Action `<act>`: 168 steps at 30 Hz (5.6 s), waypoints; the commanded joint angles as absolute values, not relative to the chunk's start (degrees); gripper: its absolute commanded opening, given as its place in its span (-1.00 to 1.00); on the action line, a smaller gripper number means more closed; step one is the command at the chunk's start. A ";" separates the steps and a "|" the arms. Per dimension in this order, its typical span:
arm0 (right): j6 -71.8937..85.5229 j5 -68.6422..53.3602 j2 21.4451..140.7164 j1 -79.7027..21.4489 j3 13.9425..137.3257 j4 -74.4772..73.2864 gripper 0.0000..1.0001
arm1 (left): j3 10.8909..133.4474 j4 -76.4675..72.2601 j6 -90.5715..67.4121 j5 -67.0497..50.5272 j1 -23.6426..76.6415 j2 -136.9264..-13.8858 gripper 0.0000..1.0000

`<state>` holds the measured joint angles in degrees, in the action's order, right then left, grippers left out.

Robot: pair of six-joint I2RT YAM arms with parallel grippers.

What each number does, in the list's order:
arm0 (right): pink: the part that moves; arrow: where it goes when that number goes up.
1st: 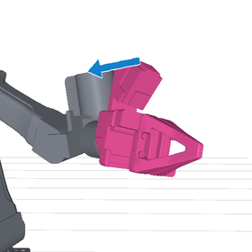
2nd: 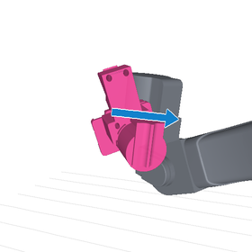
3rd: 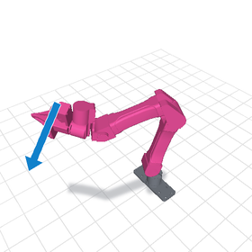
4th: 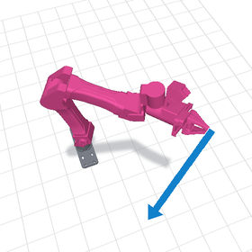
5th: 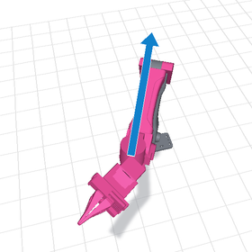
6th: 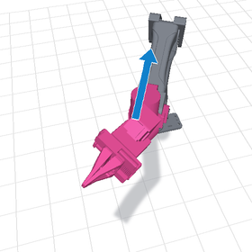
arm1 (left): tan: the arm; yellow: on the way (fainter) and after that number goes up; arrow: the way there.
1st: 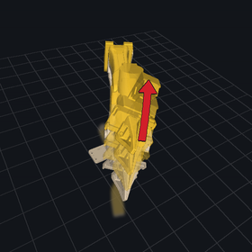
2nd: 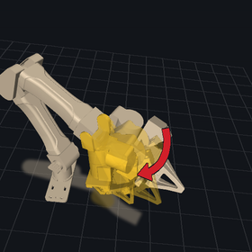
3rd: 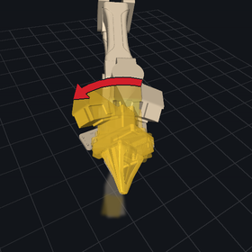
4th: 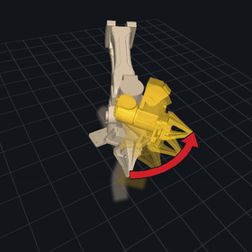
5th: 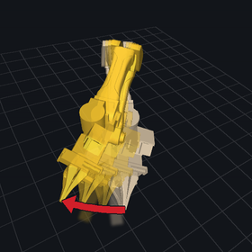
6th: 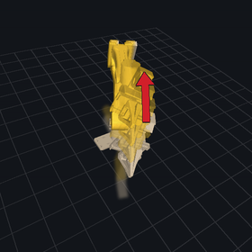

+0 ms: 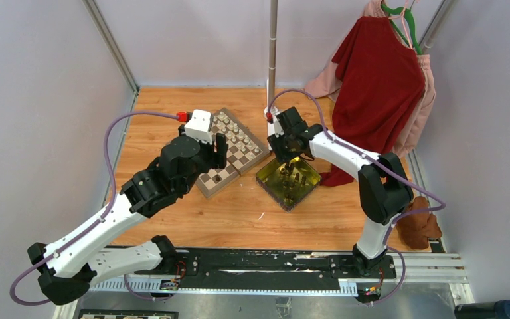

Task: Set up the chess pieces on the board
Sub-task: Pick up the chess piece from the storage box, then place the chess piece on the chessboard.

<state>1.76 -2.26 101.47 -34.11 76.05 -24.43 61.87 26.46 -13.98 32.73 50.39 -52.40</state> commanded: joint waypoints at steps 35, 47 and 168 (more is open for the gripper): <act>1.55 -2.89 103.30 -30.85 73.93 -25.53 -0.24 | 63.65 23.48 -7.36 33.35 50.71 -53.65 0.51; 1.67 -4.03 103.88 -30.83 73.43 -25.58 -0.38 | 63.29 23.61 -7.95 33.45 50.71 -53.36 0.51; 3.03 -10.55 143.69 -54.69 141.66 -42.98 -0.32 | 70.03 20.41 -5.43 52.12 50.71 -48.37 1.00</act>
